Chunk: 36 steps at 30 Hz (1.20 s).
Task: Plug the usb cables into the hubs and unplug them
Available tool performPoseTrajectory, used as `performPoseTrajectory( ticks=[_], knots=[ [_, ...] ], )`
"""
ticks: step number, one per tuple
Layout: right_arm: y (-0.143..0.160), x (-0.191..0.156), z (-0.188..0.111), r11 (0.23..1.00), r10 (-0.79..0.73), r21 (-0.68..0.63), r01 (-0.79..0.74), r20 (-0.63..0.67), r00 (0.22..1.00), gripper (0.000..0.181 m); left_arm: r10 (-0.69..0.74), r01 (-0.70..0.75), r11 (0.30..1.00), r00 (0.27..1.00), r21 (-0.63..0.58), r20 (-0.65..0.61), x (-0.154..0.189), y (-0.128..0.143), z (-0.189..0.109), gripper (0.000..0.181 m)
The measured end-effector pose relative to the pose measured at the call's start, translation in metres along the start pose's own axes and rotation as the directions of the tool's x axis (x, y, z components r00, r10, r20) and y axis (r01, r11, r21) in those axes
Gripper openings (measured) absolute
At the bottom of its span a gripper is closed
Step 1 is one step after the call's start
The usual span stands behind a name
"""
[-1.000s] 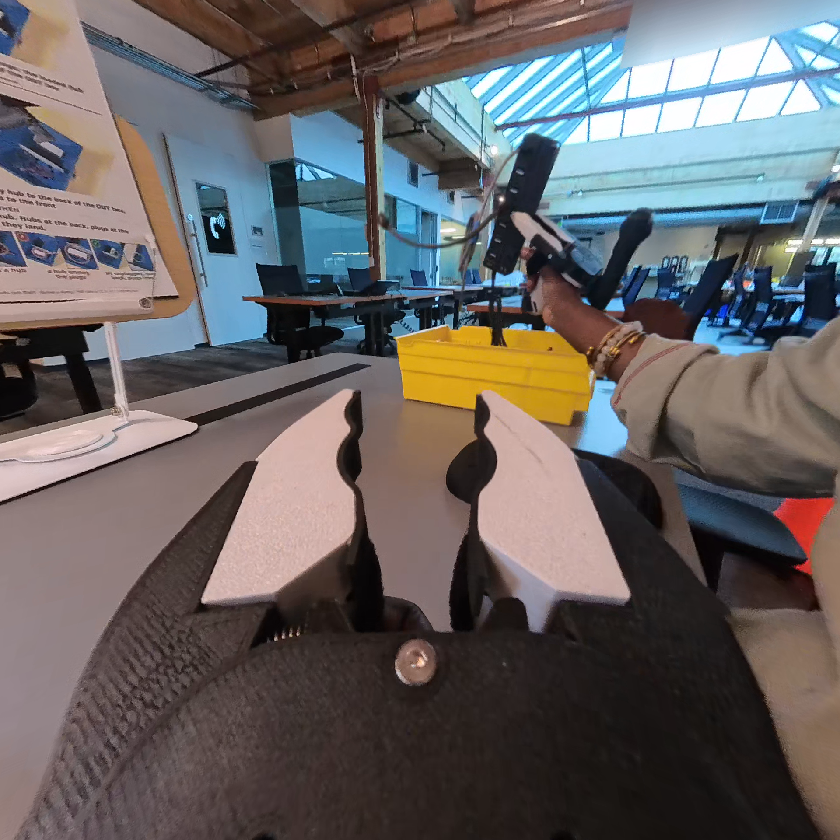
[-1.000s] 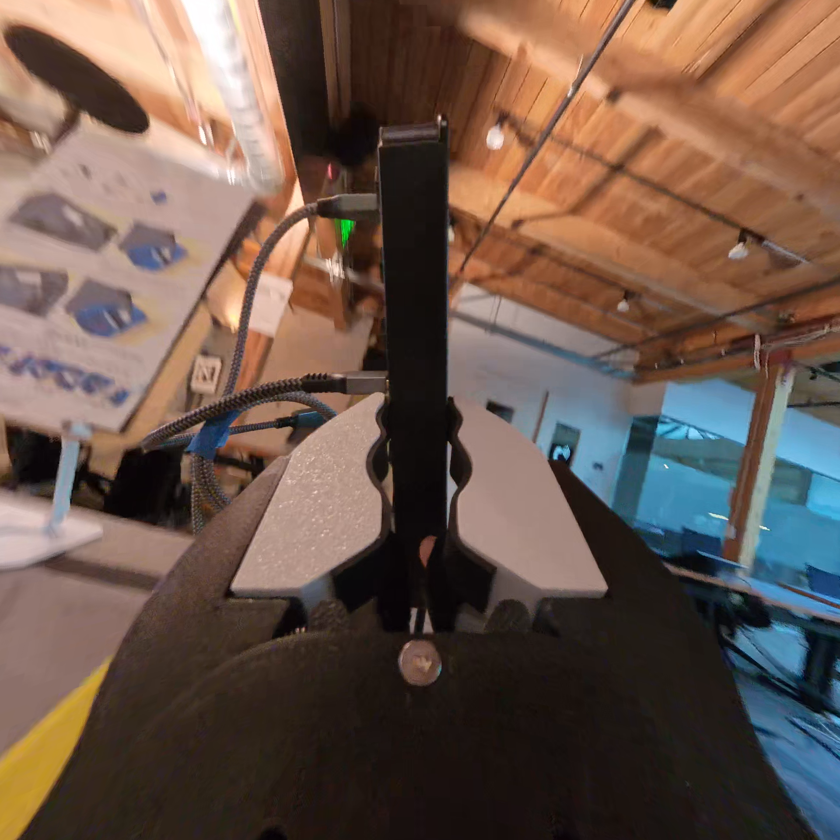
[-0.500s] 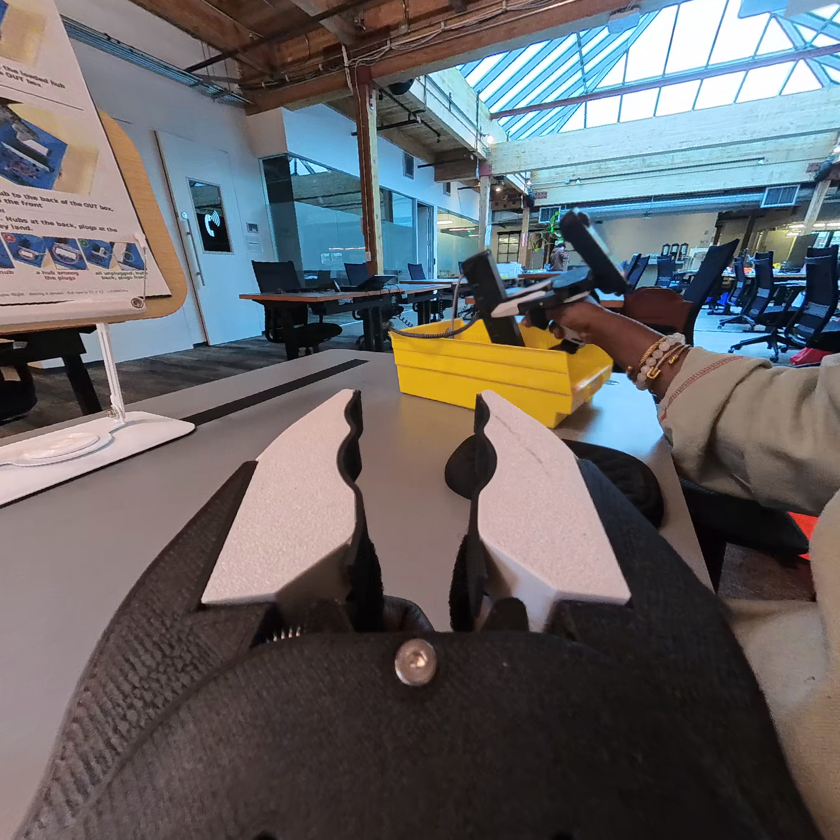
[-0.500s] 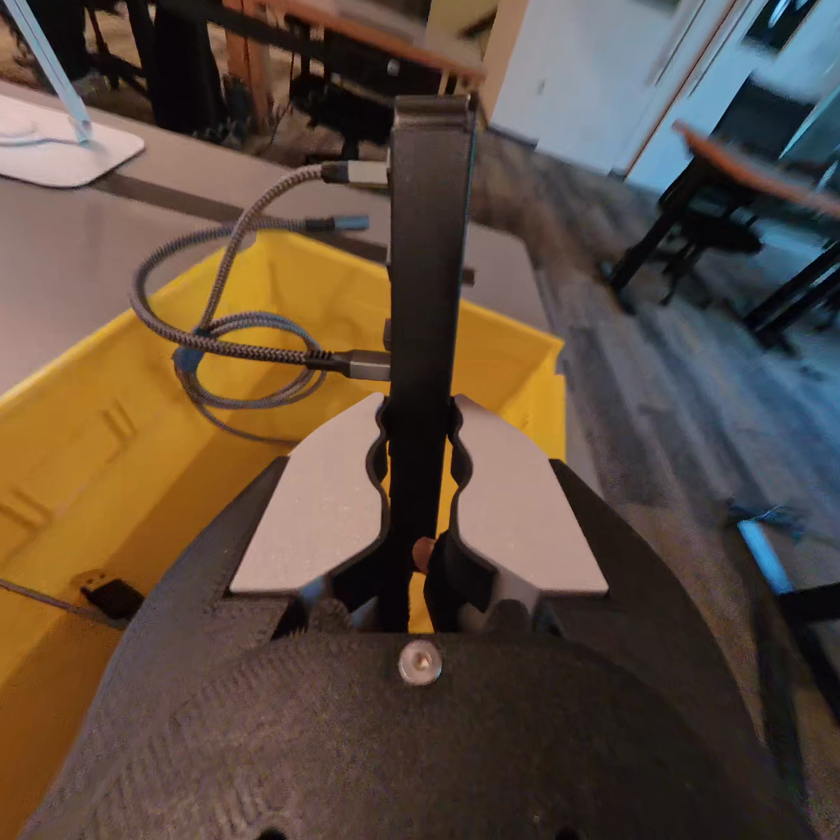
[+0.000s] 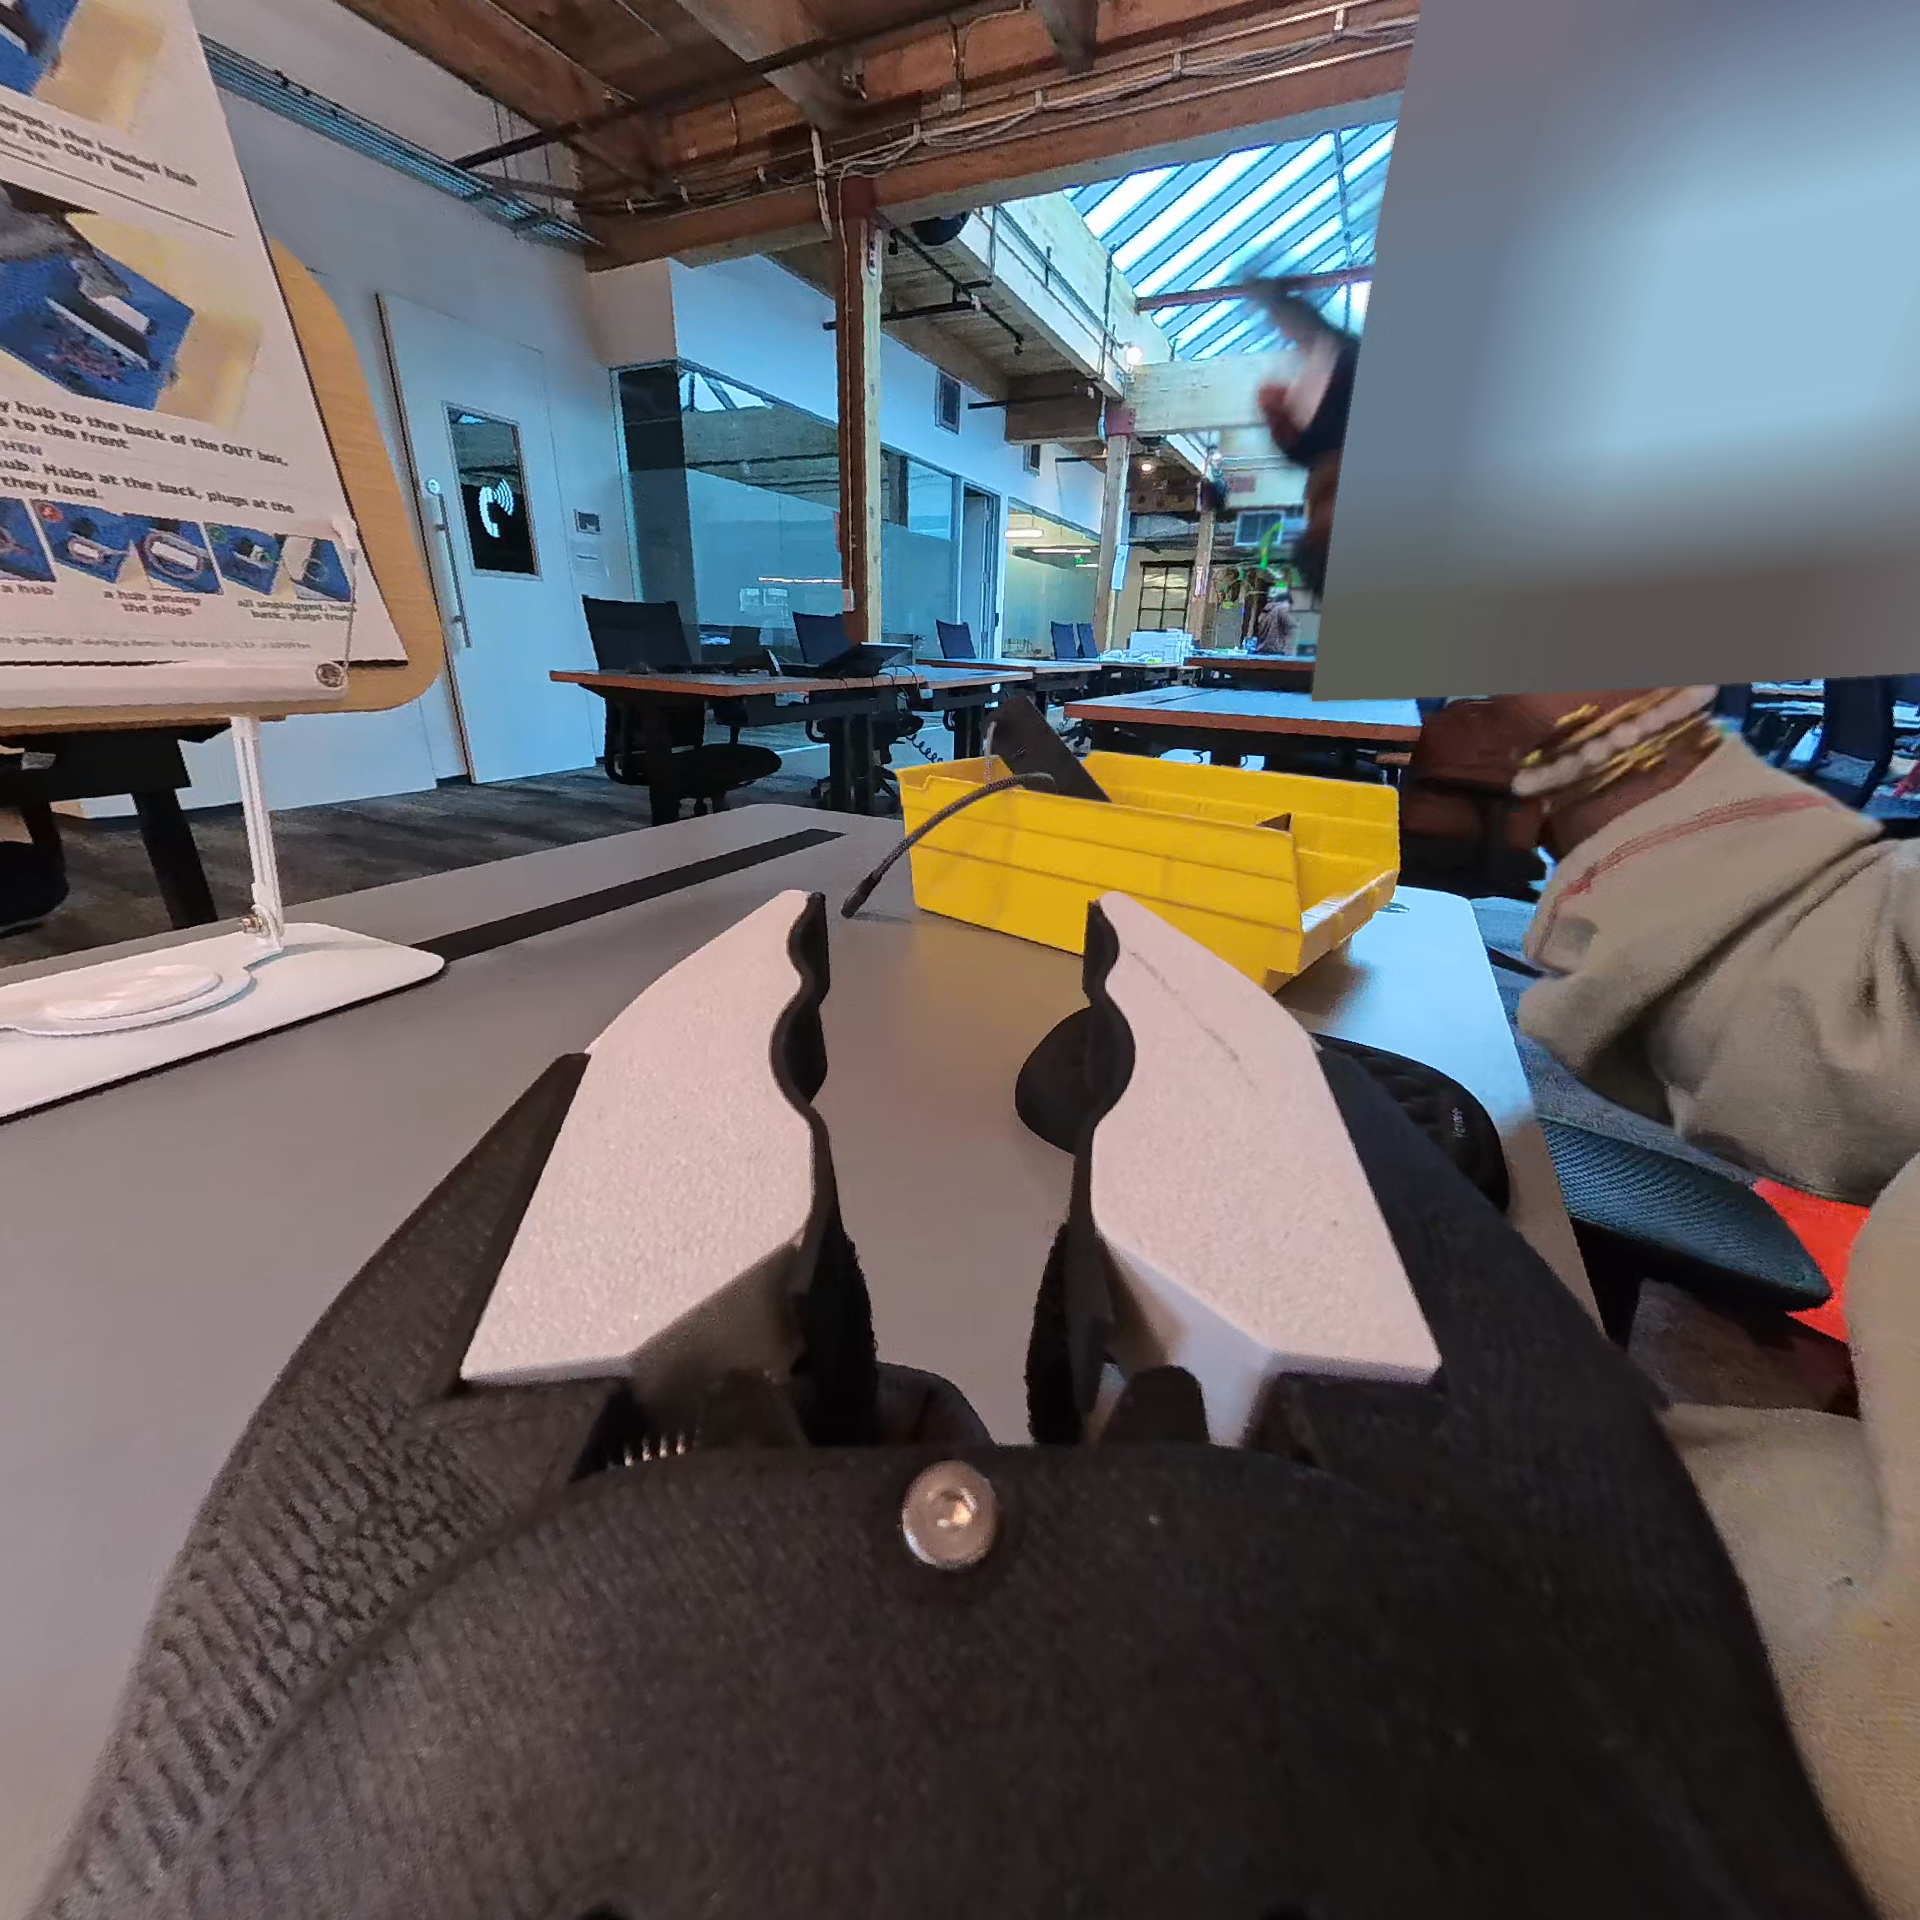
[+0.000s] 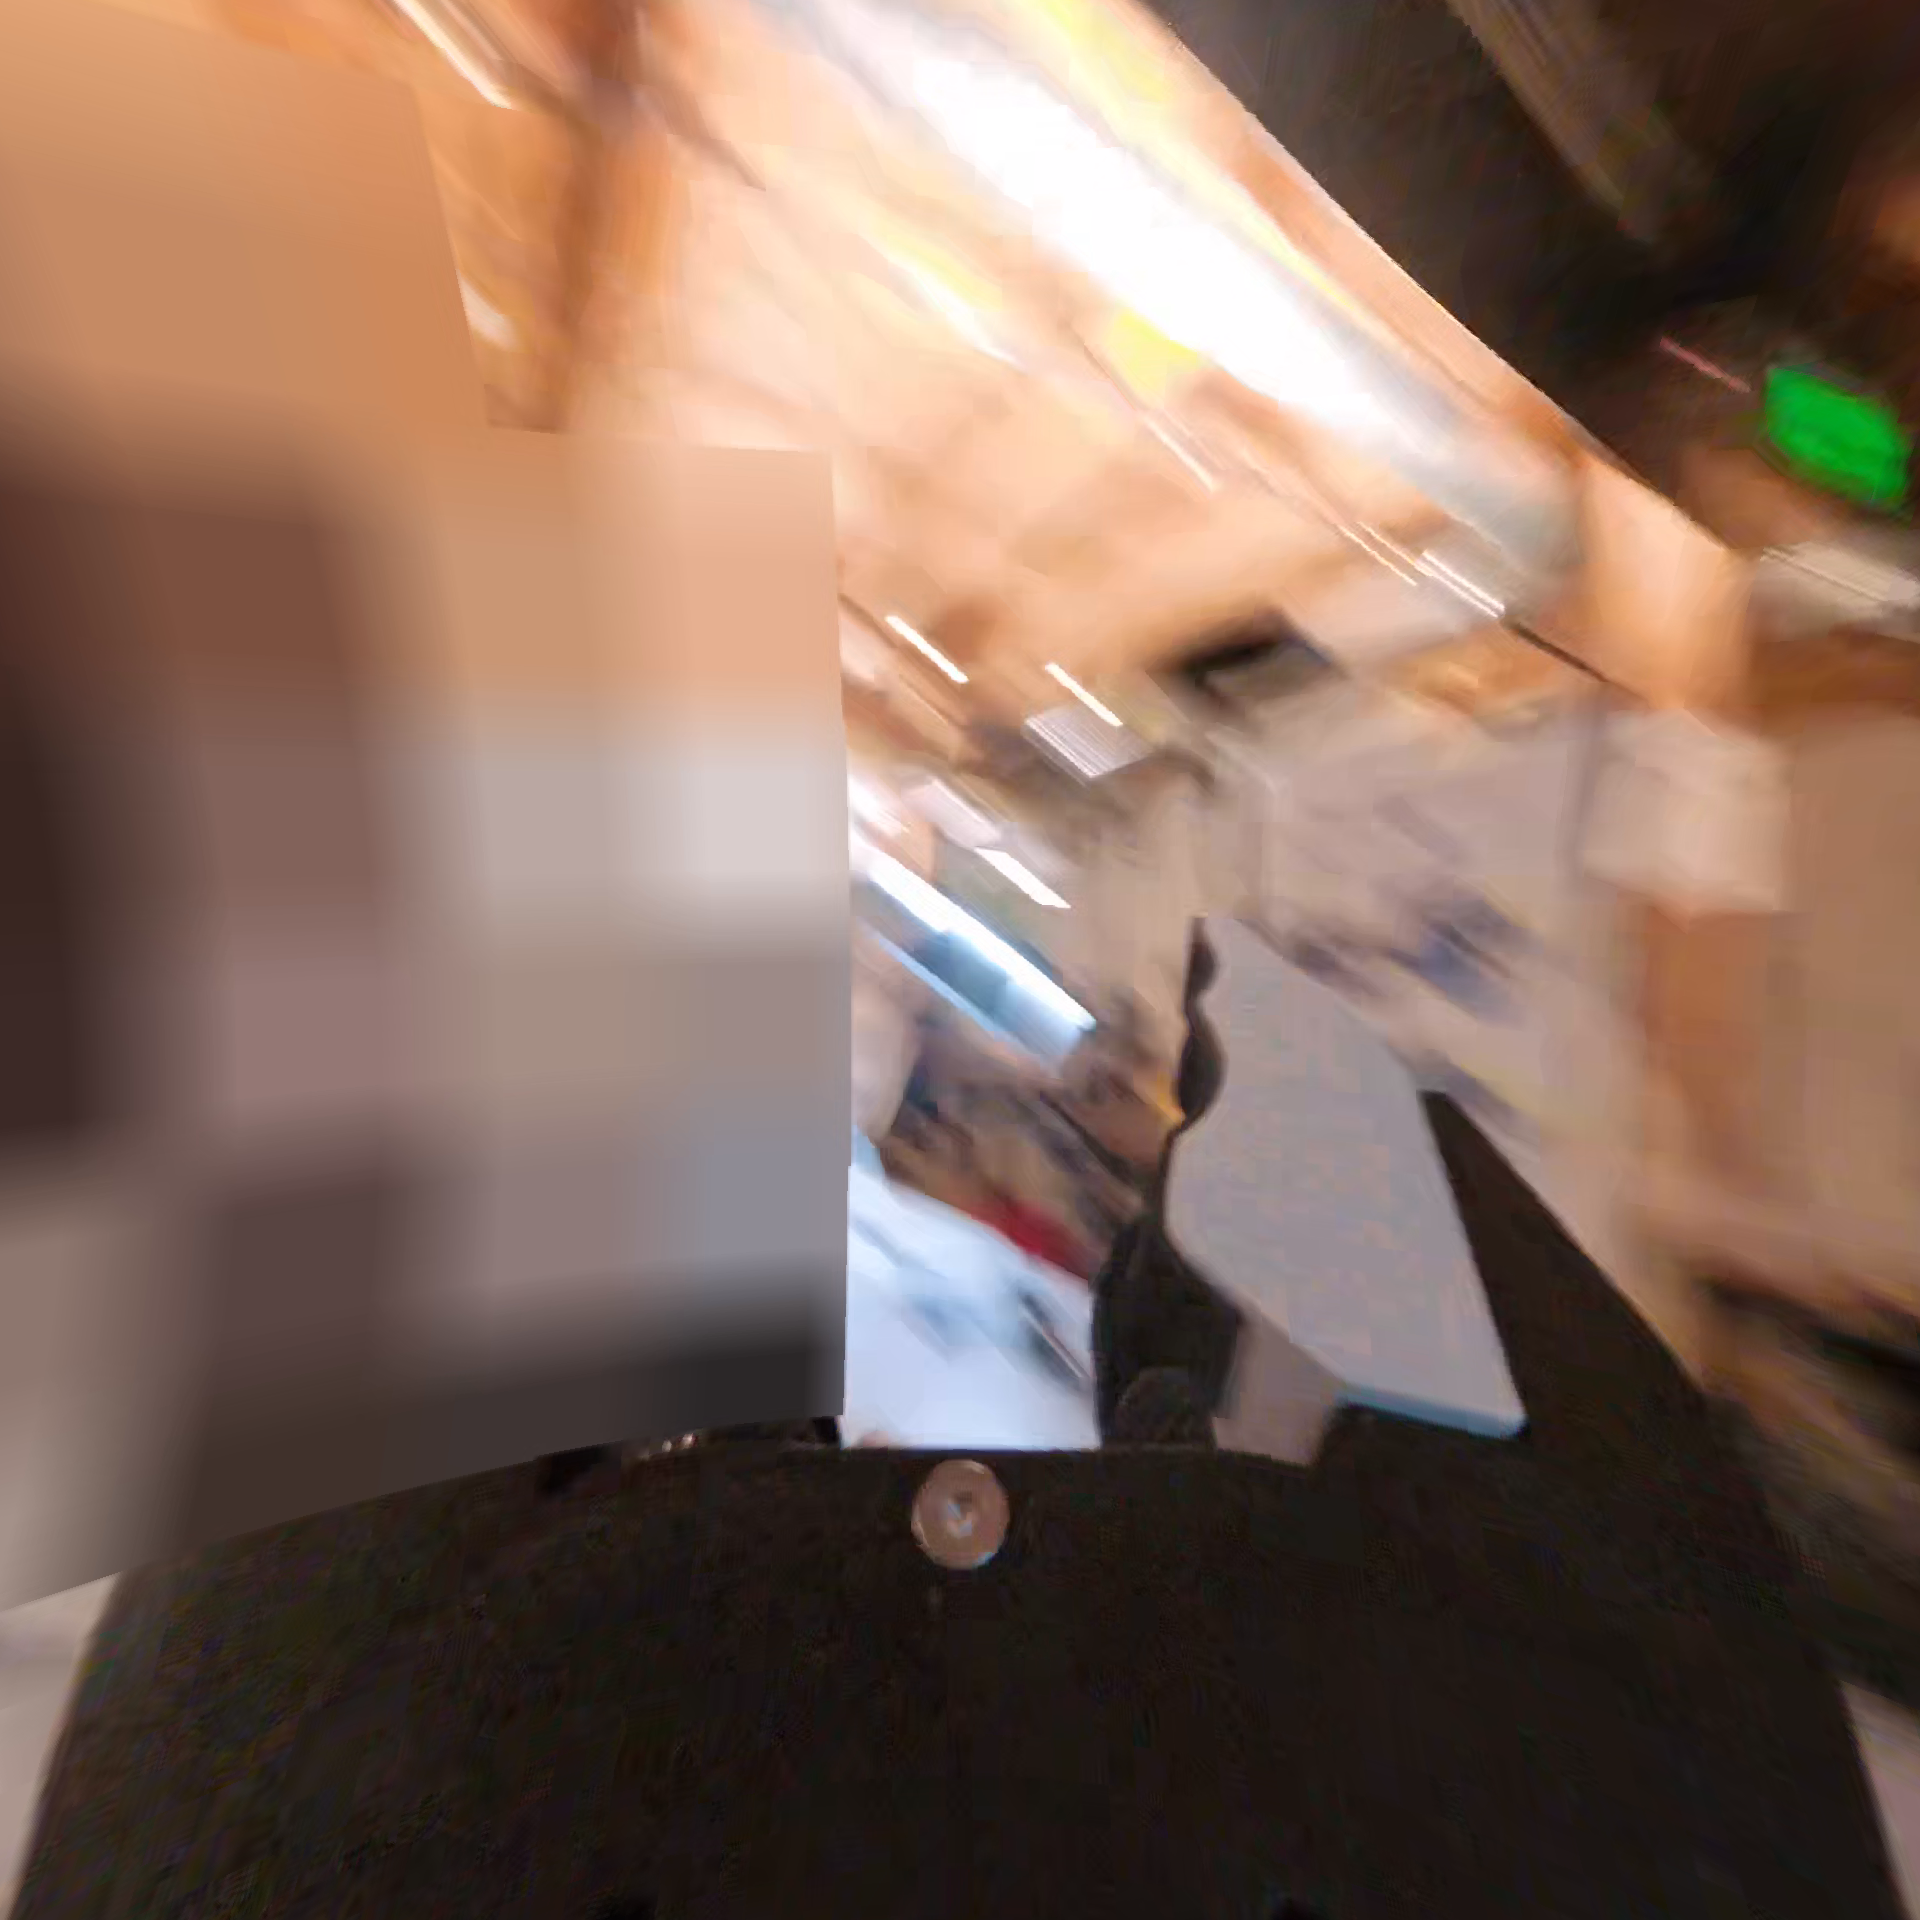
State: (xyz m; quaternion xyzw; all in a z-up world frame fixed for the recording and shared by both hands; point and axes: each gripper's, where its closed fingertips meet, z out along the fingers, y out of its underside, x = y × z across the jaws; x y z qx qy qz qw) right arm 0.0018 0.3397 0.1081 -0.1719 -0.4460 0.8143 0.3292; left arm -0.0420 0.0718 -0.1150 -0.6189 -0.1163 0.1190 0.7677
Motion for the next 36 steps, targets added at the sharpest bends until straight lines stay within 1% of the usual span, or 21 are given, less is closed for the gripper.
performPoseTrajectory(
  ticks=[1,2,3,4,6,7,9,10,12,15,16,22,25,27,28,29,30,31,32,33,36],
  knots=[
    [-0.038,-0.049,0.011,0.974,0.071,0.191,-0.12,0.245,0.967,0.091,-0.002,0.002,1.0,1.0,0.001,-0.001,0.0,0.0,0.0,0.047],
    [-0.072,-0.089,0.011,0.908,0.099,0.321,-0.269,0.46,0.883,0.102,-0.005,0.005,1.0,1.0,0.002,-0.001,0.0,0.0,0.0,0.047],
    [-0.098,-0.12,0.008,0.833,0.082,0.387,-0.395,0.619,0.781,0.113,-0.008,0.008,1.0,1.0,0.004,-0.001,-0.001,0.0,0.0,0.047],
    [-0.115,-0.145,0.007,0.775,0.031,0.427,-0.466,0.711,0.702,0.124,-0.011,0.011,1.0,1.0,0.006,0.001,-0.001,0.0,-0.001,0.047],
    [-0.131,-0.185,0.011,0.712,-0.115,0.499,-0.494,0.777,0.619,0.145,-0.015,0.015,1.0,1.0,0.01,0.002,-0.002,-0.001,-0.001,0.047],
    [-0.136,-0.201,0.013,0.685,-0.166,0.515,-0.516,0.799,0.578,0.145,-0.016,0.016,1.0,1.0,0.012,0.003,-0.002,-0.001,-0.001,0.047],
    [-0.145,-0.222,0.015,0.645,-0.207,0.469,-0.603,0.867,0.453,0.146,-0.016,0.016,1.0,1.0,0.015,0.004,-0.002,-0.001,-0.002,0.047],
    [-0.147,-0.224,0.02,0.645,-0.215,0.469,-0.604,0.869,0.445,0.146,-0.017,0.017,1.0,1.0,0.015,0.004,-0.002,-0.001,-0.002,0.047],
    [-0.145,-0.214,0.029,0.63,-0.227,0.498,-0.596,0.852,0.471,0.146,-0.022,0.022,1.0,1.0,0.014,0.004,-0.003,-0.001,-0.002,0.047],
    [-0.148,-0.197,0.032,0.54,-0.194,0.466,-0.701,0.879,0.435,0.146,-0.027,0.026,1.0,1.0,0.013,0.003,-0.003,-0.001,-0.002,0.047],
    [-0.148,-0.199,0.032,0.531,-0.202,0.452,-0.717,0.889,0.411,0.145,-0.028,0.028,1.0,1.0,0.012,0.004,-0.003,-0.001,-0.002,0.047],
    [-0.125,-0.221,0.048,0.648,-0.249,0.468,-0.601,0.875,0.414,0.145,-0.039,0.039,0.999,0.999,0.007,0.006,-0.005,0.0,-0.001,0.046],
    [-0.12,-0.232,0.054,0.702,-0.265,0.449,-0.553,0.885,0.382,0.147,-0.044,0.044,0.999,0.999,0.01,0.007,-0.005,0.0,-0.002,0.046],
    [-0.109,-0.243,0.064,0.758,-0.24,0.395,-0.519,0.909,0.34,0.146,-0.044,0.044,0.999,0.999,0.011,0.007,-0.005,0.0,-0.002,0.046],
    [-0.108,-0.244,0.064,0.758,-0.229,0.366,-0.54,0.925,0.304,0.146,-0.045,0.045,0.999,0.999,0.01,0.006,-0.005,0.0,-0.002,0.046],
    [-0.116,-0.238,0.058,0.718,-0.236,0.355,-0.599,0.933,0.271,0.145,-0.045,0.045,0.999,0.999,0.009,0.005,-0.005,0.0,-0.001,0.046],
    [-0.129,-0.226,0.049,0.641,-0.267,0.377,-0.669,0.926,0.266,0.146,-0.045,0.045,0.999,0.999,0.009,0.005,-0.005,0.0,-0.002,0.046],
    [-0.141,-0.215,0.041,0.559,-0.302,0.413,-0.719,0.909,0.287,0.145,-0.043,0.043,0.999,0.999,0.011,0.005,-0.005,0.0,-0.002,0.046],
    [-0.145,-0.214,0.039,0.524,-0.326,0.436,-0.731,0.896,0.3,0.145,-0.04,0.04,0.999,0.999,0.012,0.005,-0.005,0.0,-0.002,0.046],
    [-0.145,-0.218,0.042,0.533,-0.334,0.426,-0.731,0.9,0.28,0.145,-0.04,0.04,0.999,0.999,0.011,0.005,-0.005,0.0,-0.002,0.046],
    [-0.148,-0.219,0.051,0.552,-0.308,0.304,-0.777,0.94,0.149,0.146,-0.052,0.052,0.999,0.999,0.006,0.002,-0.005,0.001,-0.002,0.046]
  ],
)
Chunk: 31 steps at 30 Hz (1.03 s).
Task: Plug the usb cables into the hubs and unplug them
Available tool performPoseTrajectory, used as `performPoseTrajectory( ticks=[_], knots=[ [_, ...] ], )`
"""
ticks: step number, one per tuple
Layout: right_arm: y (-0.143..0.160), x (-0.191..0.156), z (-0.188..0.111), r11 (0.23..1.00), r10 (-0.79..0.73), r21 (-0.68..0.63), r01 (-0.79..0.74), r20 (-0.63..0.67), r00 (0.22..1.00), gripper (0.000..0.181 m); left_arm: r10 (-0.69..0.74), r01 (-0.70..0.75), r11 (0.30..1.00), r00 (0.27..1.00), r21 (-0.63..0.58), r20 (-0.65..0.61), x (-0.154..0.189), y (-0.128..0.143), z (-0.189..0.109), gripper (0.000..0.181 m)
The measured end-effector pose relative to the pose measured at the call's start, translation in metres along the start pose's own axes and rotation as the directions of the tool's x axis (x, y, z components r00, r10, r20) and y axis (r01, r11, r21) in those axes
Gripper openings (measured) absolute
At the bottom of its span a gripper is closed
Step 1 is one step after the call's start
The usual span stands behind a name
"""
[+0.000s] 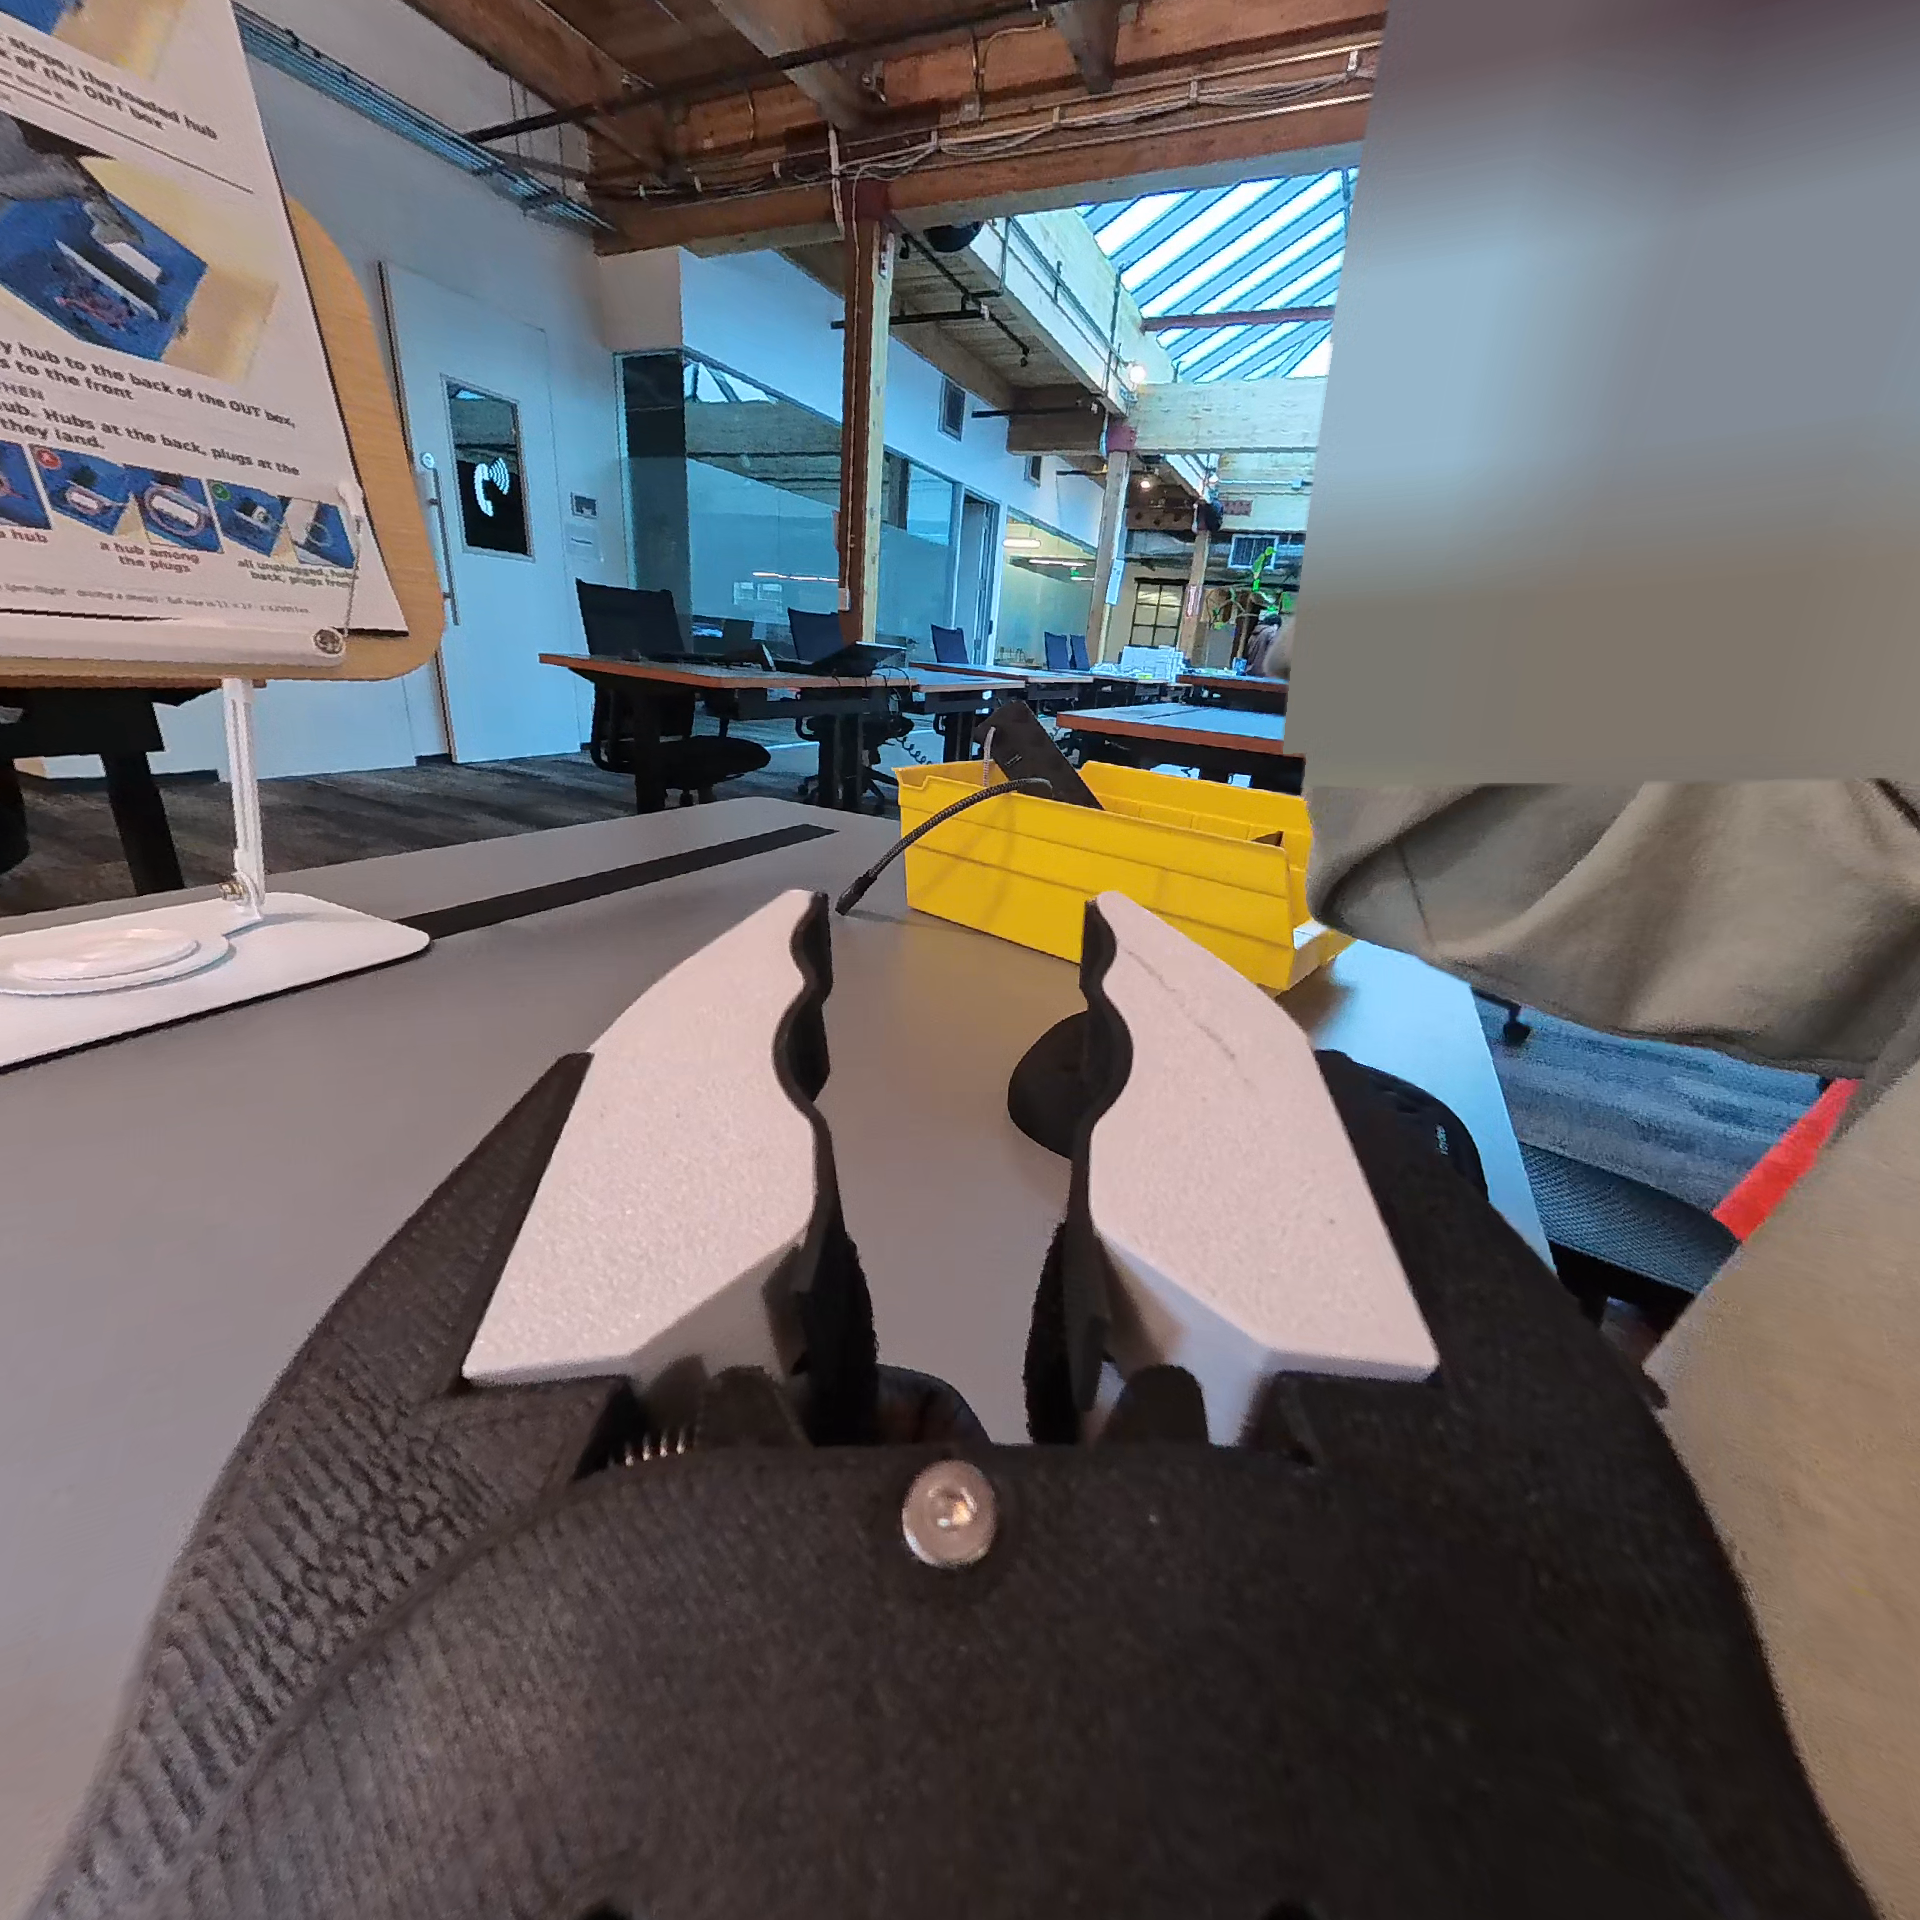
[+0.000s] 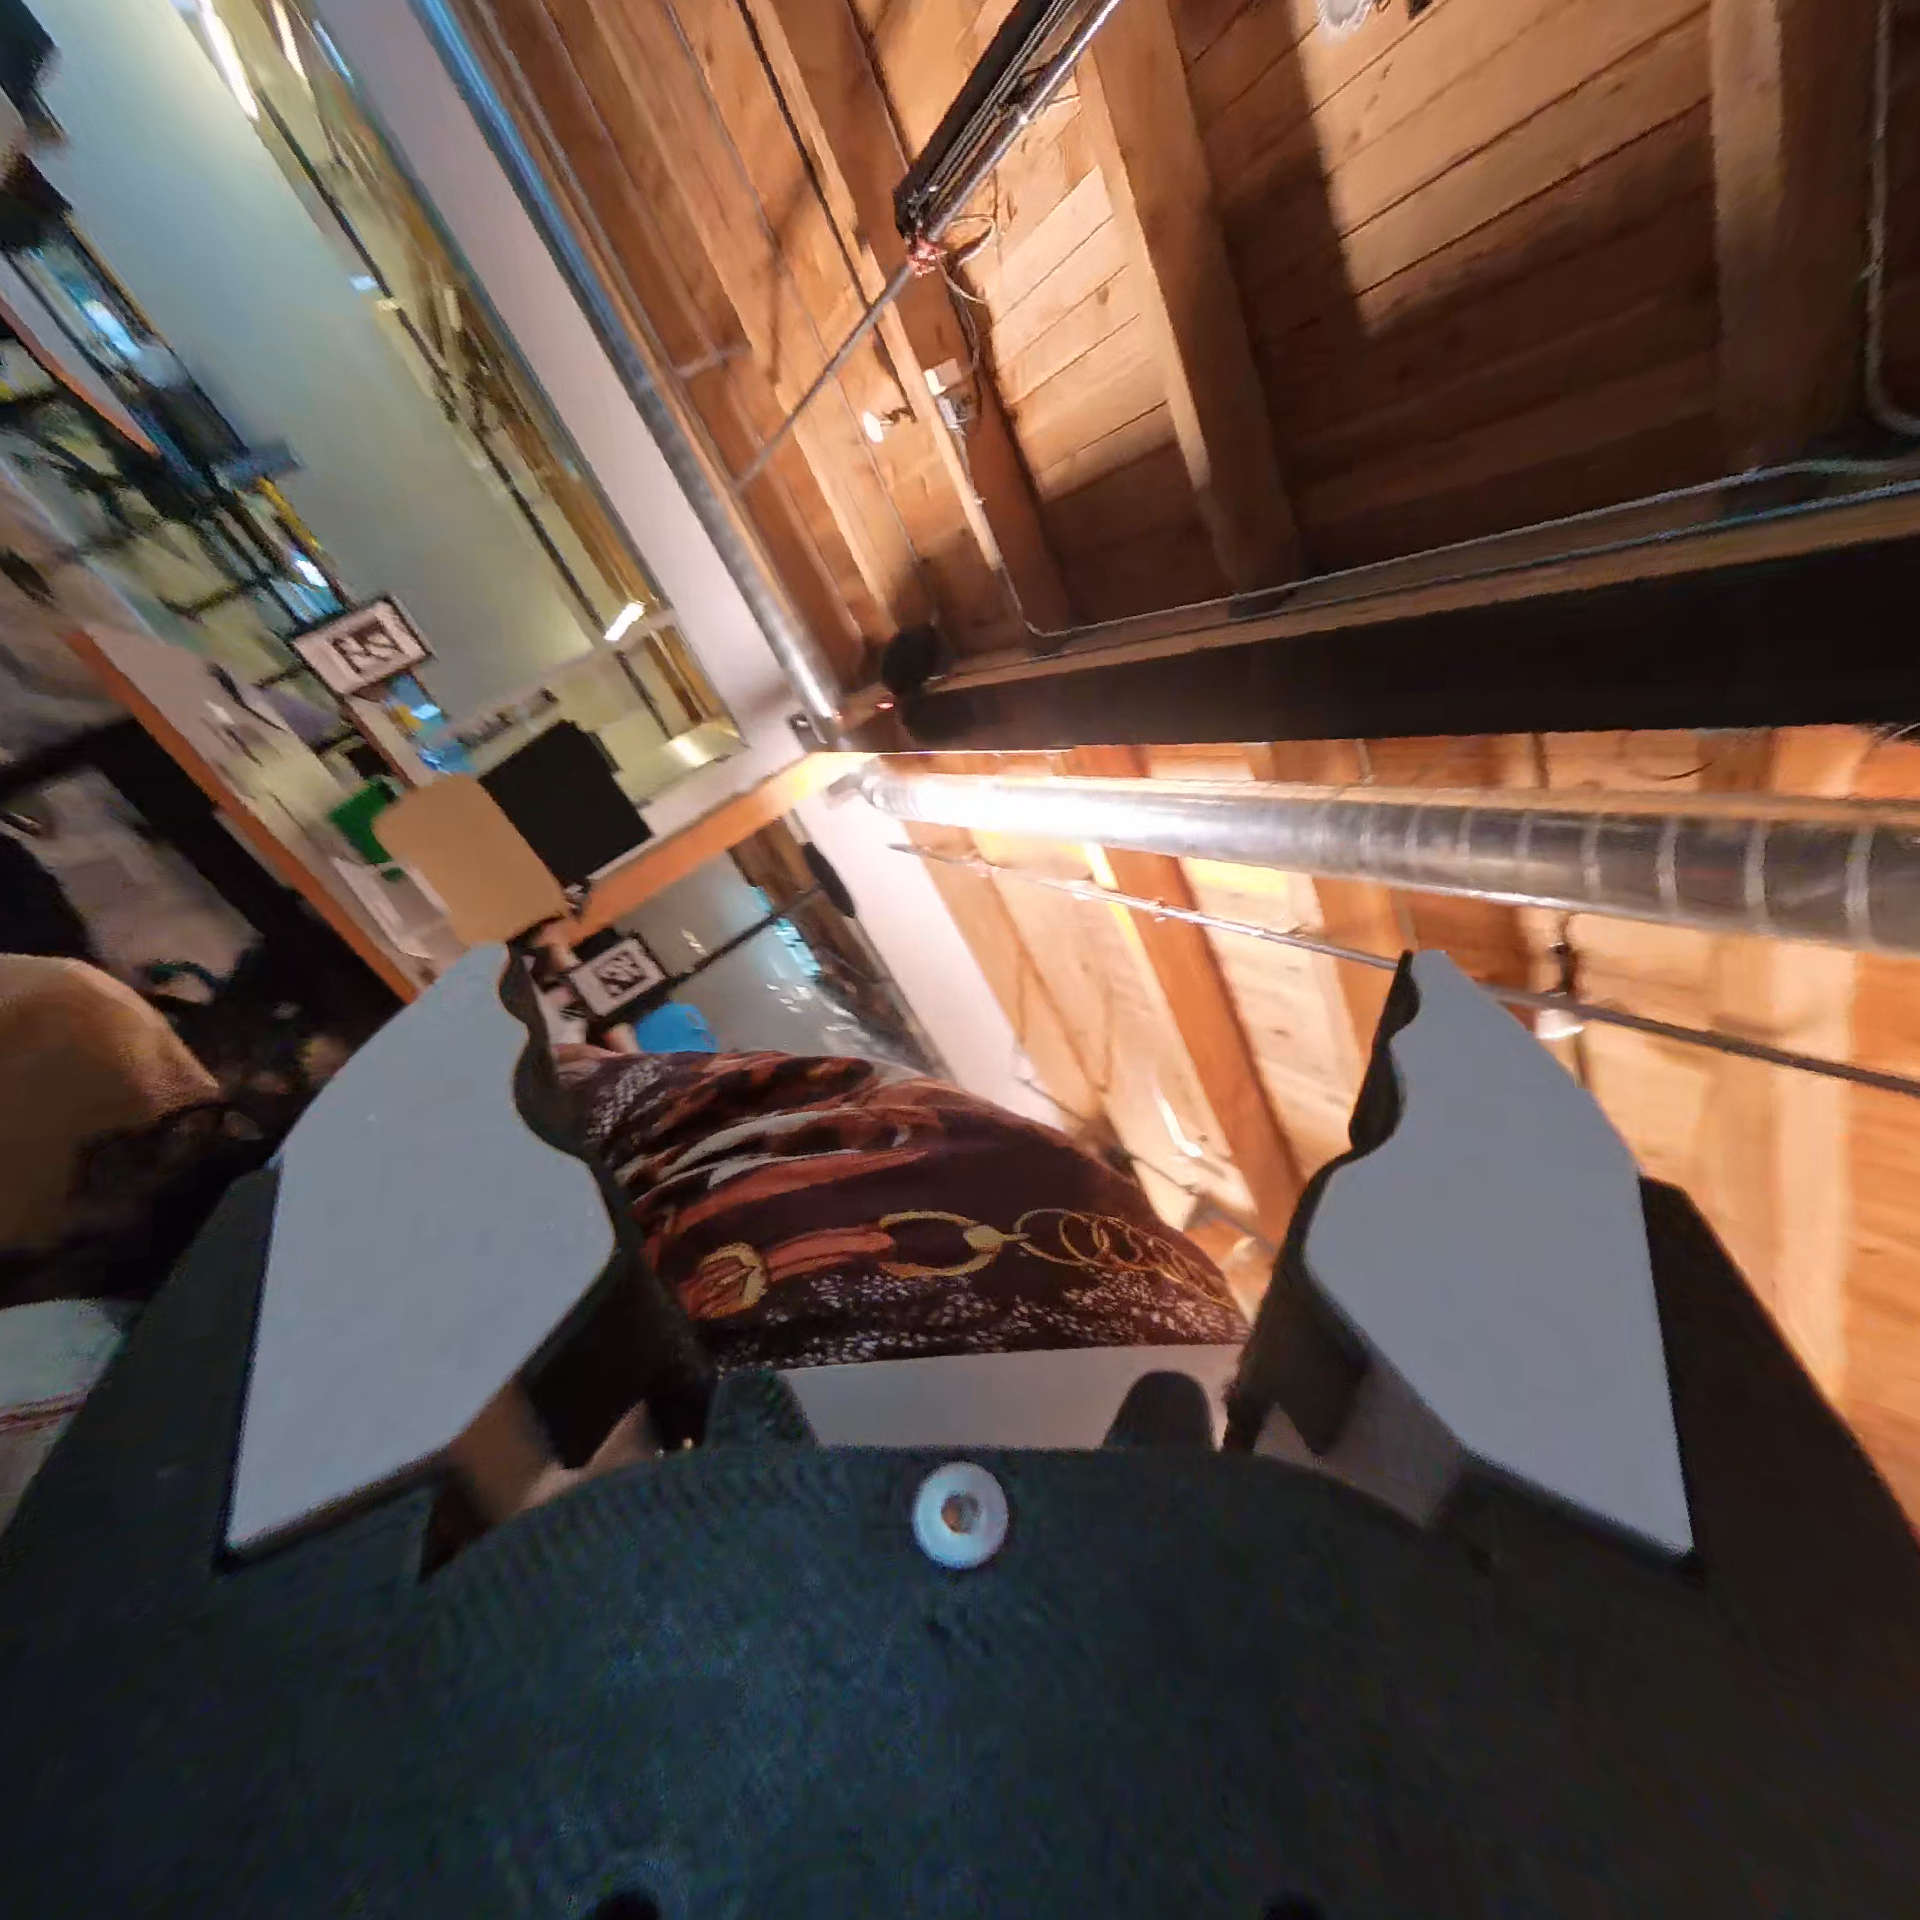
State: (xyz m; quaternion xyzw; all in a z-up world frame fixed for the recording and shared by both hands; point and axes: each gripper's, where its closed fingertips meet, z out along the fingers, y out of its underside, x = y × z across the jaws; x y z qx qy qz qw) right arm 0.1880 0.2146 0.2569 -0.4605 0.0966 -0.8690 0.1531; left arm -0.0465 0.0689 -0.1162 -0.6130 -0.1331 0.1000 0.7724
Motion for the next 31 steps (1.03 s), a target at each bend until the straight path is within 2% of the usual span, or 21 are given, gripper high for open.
performPoseTrajectory(
  ticks=[4,7,9,12,15,18,20,24,26,28,30,31],
  knots=[
    [0.004,0.009,0.003,0.987,0.158,-0.026,-0.156,0.083,0.984,0.146,0.003,-0.003,1.0,1.0,0.0,-0.003,0.001,0.0,0.0,0.046],
    [0.023,0.02,0.002,0.974,0.198,-0.123,-0.192,0.032,0.98,0.146,0.007,-0.007,1.0,1.0,-0.007,-0.007,0.002,0.001,0.001,0.046],
    [0.034,0.021,0.0,0.968,0.171,-0.181,-0.171,-0.015,0.985,0.145,0.007,-0.007,1.0,1.0,-0.01,-0.008,0.002,0.001,0.001,0.046],
    [0.034,0.019,-0.008,0.973,0.099,-0.203,-0.111,-0.069,0.993,0.145,0.011,-0.012,1.0,1.0,-0.016,-0.011,0.003,0.002,0.001,0.046],
    [0.031,0.017,-0.008,0.979,0.111,-0.163,-0.121,-0.066,0.992,0.145,0.012,-0.012,1.0,1.0,-0.025,-0.012,0.003,0.004,0.002,0.046],
    [0.024,0.016,0.002,0.98,0.131,-0.151,-0.131,-0.006,0.991,0.145,0.006,-0.006,1.0,1.0,-0.016,-0.009,0.002,0.002,0.002,0.046],
    [0.03,0.015,0.006,0.974,0.131,-0.185,-0.128,0.004,0.991,0.145,0.003,-0.003,1.0,1.0,-0.017,-0.009,0.002,0.002,0.002,0.046],
    [0.049,0.022,0.0,0.949,0.167,-0.259,-0.178,-0.065,0.984,0.145,0.021,-0.021,1.0,1.0,-0.019,-0.013,0.005,0.003,0.002,0.046],
    [0.043,0.024,-0.005,0.952,0.194,-0.223,-0.207,-0.08,0.978,0.145,0.034,-0.034,0.999,0.999,-0.027,-0.018,0.006,0.004,0.003,0.046],
    [0.024,0.023,-0.008,0.978,0.136,-0.147,-0.149,-0.094,0.986,0.145,0.033,-0.033,0.999,0.999,-0.026,-0.018,0.006,0.003,0.003,0.046],
    [0.023,0.022,-0.017,0.98,0.049,-0.182,-0.077,-0.158,0.986,0.145,0.023,-0.024,1.0,1.0,-0.016,-0.015,0.006,0.001,0.002,0.046],
    [0.028,0.026,-0.026,0.971,0.0,-0.232,-0.056,-0.235,0.972,0.144,0.014,-0.015,1.0,1.0,-0.014,-0.017,0.006,-0.001,0.001,0.046]
  ],
)
